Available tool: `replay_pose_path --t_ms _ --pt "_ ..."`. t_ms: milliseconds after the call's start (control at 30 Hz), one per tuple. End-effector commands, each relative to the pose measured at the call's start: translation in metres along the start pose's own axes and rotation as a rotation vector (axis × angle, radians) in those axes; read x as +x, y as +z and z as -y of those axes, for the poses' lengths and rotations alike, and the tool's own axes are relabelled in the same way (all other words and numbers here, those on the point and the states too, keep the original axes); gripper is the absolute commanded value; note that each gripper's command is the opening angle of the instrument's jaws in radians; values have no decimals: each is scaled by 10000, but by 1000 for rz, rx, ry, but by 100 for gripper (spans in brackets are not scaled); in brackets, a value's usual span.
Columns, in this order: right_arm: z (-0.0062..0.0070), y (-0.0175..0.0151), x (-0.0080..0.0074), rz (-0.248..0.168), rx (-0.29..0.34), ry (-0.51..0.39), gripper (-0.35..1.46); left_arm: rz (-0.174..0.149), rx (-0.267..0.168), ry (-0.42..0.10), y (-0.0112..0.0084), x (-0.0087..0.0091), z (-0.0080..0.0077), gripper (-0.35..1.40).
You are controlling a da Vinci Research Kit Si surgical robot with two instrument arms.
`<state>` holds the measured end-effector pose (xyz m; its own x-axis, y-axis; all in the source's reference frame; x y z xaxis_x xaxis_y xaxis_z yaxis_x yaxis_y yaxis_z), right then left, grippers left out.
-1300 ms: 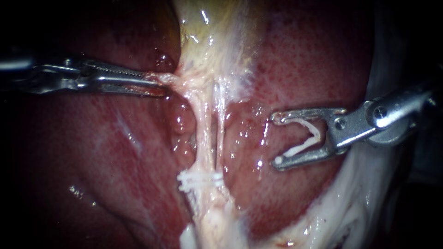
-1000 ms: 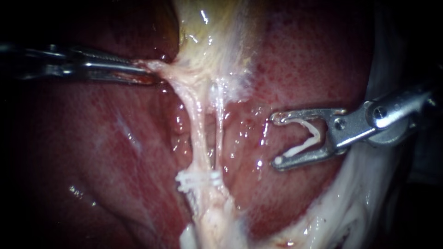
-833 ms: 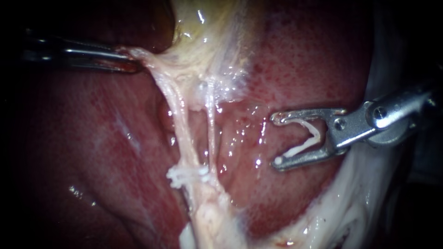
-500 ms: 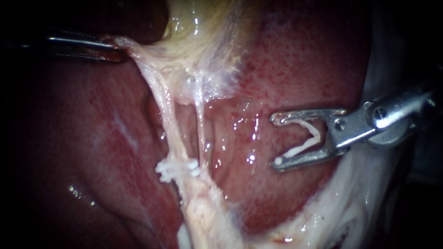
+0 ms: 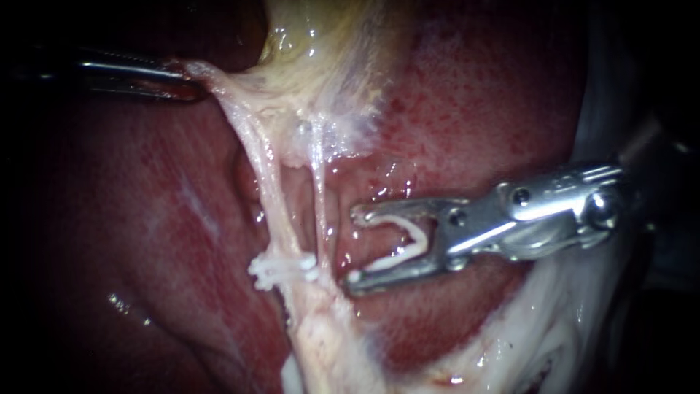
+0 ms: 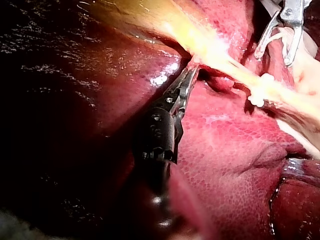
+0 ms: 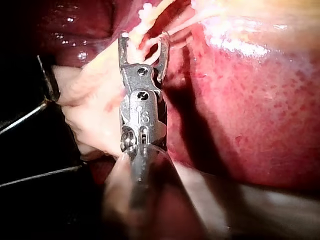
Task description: Clipping third clip left tube
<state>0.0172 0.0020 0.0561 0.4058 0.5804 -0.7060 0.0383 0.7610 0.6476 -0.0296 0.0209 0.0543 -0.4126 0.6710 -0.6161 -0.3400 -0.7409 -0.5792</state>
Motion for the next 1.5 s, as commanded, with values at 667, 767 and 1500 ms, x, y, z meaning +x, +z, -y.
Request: replay_pose_path --t_ms 667,767,1500 --pt "-50 41 -22 -22 22 158 50 0 1 1 1 -1 0 -35" --pt "-56 41 -23 -40 38 174 50 0 1 1 1 -1 0 -35" --pt "-60 84 5 -153 165 207 49 0 2 0 3 0 -1 -35"
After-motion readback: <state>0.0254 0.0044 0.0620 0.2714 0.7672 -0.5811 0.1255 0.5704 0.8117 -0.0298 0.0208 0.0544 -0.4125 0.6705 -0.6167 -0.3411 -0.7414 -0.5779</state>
